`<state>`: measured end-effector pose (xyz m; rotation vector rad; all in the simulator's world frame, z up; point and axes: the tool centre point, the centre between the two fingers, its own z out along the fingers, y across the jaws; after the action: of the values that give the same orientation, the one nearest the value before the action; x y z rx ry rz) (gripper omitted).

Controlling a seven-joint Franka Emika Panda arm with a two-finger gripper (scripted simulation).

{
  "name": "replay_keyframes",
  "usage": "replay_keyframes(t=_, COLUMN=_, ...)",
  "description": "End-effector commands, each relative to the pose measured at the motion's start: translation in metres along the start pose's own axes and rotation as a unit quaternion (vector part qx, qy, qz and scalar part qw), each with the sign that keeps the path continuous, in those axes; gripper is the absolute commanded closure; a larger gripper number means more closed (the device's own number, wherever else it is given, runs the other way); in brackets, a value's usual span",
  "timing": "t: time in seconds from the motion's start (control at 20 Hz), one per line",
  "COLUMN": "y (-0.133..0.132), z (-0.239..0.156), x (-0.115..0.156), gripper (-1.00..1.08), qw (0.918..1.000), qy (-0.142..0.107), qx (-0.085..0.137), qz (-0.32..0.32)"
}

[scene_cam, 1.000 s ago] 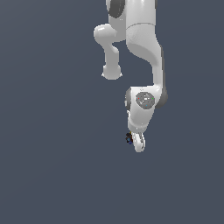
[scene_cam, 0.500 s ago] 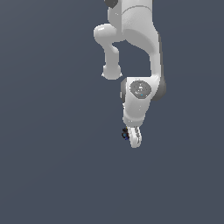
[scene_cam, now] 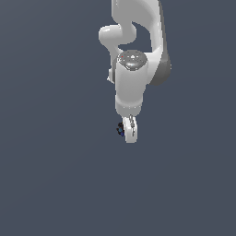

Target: Pick up the object and move it to a goal position.

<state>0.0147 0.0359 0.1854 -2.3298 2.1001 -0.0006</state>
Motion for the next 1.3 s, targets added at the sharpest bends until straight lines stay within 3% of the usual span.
replay_keyframes(t=0.0, y=0.003, z=-0.029, x=0.015, gripper=1.08, qw=1.0, qy=0.0, qx=0.0, qz=0.0)
replay_keyframes(t=0.85, y=0.017, z=-0.212, x=0.111, gripper=1.08, qw=1.0, qy=0.001, qx=-0.001, qz=0.0)
replay_keyframes(t=1.25, y=0.018, z=-0.274, x=0.143, gripper=1.08, qw=1.0, qy=0.002, qx=-0.002, qz=-0.001)
